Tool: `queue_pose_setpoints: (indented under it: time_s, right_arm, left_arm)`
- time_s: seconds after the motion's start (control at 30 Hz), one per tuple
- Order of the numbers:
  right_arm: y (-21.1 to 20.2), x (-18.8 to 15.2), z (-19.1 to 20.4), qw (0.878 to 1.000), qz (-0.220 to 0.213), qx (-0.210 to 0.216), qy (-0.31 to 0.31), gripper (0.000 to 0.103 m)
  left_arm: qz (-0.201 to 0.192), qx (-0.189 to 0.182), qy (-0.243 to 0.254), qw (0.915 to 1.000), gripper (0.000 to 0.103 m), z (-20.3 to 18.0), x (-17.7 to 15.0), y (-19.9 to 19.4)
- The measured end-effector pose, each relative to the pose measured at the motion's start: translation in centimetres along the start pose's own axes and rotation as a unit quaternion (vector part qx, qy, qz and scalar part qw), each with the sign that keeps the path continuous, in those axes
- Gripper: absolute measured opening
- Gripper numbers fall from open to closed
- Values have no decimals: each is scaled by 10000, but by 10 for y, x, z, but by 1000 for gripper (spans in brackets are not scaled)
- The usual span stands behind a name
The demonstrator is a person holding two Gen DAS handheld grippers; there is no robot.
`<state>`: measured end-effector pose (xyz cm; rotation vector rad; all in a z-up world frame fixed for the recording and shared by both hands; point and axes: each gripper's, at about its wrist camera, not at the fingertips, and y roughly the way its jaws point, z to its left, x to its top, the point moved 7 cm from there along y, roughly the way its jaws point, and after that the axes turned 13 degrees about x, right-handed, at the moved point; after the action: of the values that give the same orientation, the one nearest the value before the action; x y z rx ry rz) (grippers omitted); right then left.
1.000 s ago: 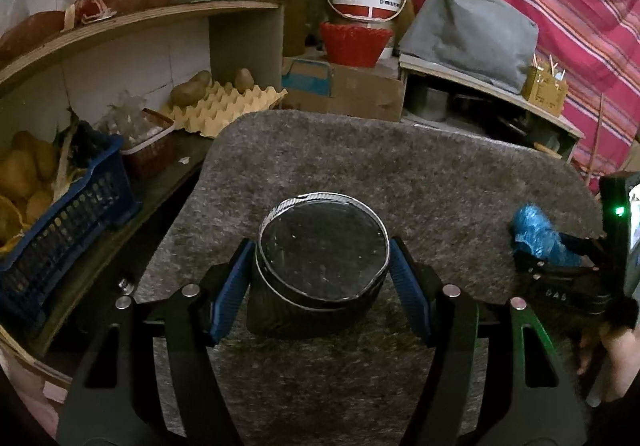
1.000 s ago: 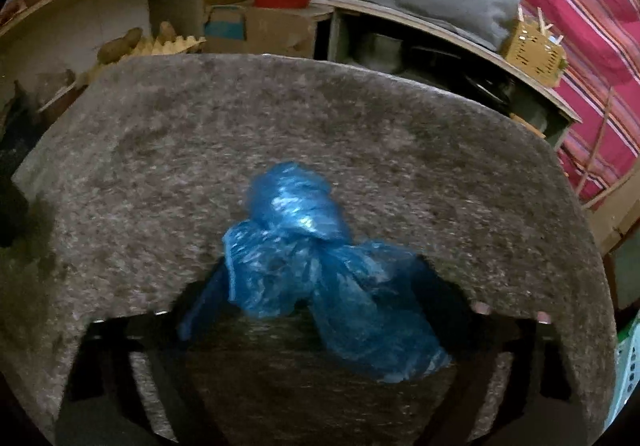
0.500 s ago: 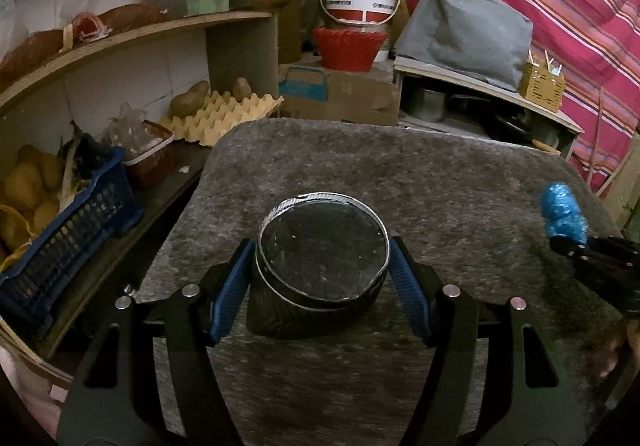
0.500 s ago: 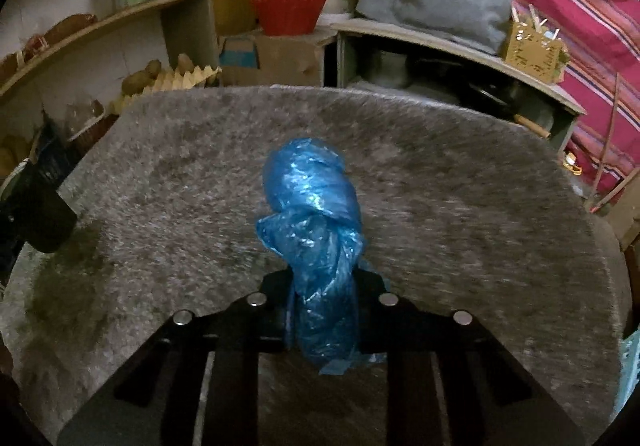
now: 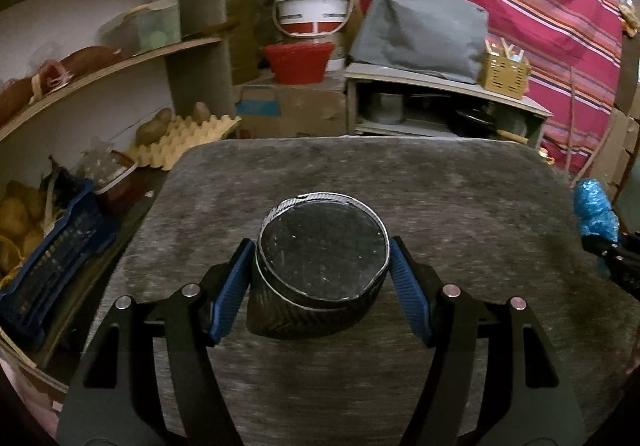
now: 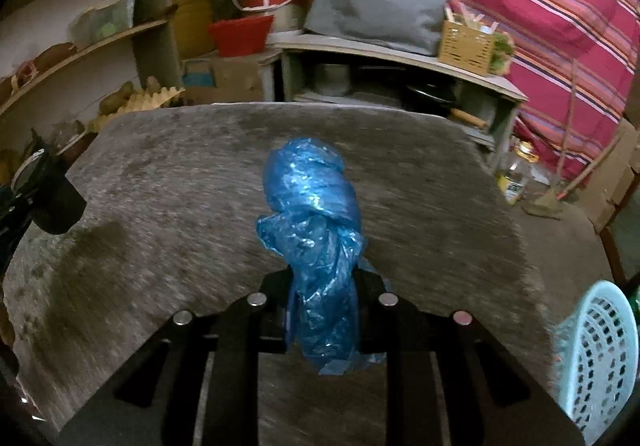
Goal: Collect trash
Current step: 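Carry the black cup and blue bags over the light-blue basket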
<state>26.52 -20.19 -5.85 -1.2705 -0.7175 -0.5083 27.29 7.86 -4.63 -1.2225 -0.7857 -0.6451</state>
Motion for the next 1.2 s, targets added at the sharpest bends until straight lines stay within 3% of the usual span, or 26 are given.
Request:
queue_pose_setpoints:
  time_s: [0.37, 0.73, 0.83, 1.2]
  right_arm:
    - [-78, -27, -100, 9972, -265, -625, 314, 21]
    - [-162, -66, -225, 9835, -668, -1074, 1296, 21]
    - [-176, -79, -247, 9807, -666, -1234, 1364, 21]
    - [-197, -122, -306, 9712, -662, -1364, 1838, 21]
  left_arm:
    - [-172, -539, 477, 9973, 66, -101, -2, -39]
    - [-399, -1261, 805, 9879, 66, -224, -2, -93]
    - [-335, -1592, 811, 9833, 66, -265, -6, -108]
    - [-456, -2227, 1278, 9654, 66, -389, -29, -161]
